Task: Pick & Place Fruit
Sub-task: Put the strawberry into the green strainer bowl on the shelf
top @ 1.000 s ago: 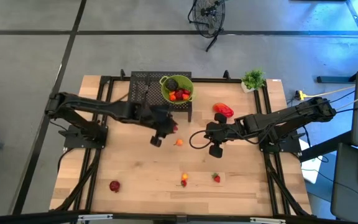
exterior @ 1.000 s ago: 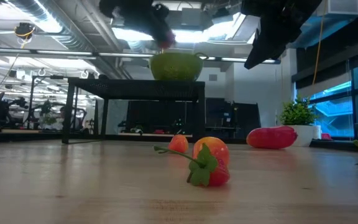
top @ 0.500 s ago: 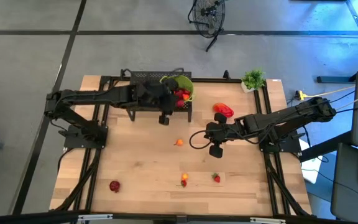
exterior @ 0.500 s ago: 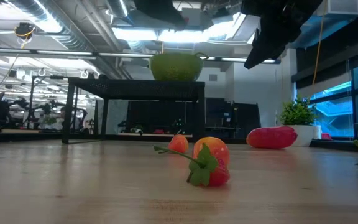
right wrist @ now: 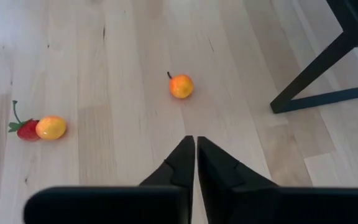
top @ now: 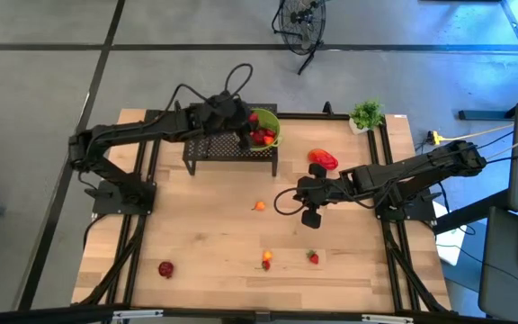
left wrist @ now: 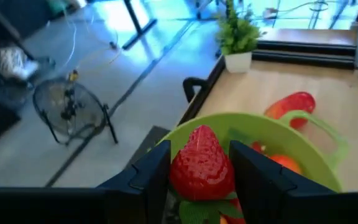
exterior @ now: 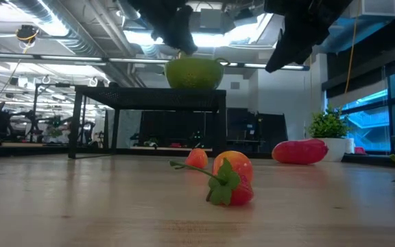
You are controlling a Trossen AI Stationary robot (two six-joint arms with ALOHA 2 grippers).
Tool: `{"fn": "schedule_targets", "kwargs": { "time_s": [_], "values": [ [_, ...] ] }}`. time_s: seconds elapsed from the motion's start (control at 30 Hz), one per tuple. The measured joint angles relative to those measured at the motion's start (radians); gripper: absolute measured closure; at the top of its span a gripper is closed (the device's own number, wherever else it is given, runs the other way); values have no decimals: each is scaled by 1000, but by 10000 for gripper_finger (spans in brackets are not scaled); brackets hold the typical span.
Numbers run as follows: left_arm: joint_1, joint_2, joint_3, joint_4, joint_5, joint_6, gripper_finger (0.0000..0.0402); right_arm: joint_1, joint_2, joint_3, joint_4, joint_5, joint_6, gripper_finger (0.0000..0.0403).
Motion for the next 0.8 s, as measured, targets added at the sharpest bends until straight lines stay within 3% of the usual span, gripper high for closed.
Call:
{"fn": "schedule_targets", "kwargs": {
  "time_s": [0.2,0.37,0.57,0.8],
  "values": [
    [3,14,-1,-25,5,-87,249,0,0,0,4,-1,0,399],
    [-17,19,-1,-54,-6,-162,249,0,0,0,4,0,0,387],
    [-38,25,-1,-87,-44,-156,249,0,0,0,6,0,0,378],
    [-37,26,-1,-122,-44,-187,249,0,0,0,7,0,1,399]
  ]
}}
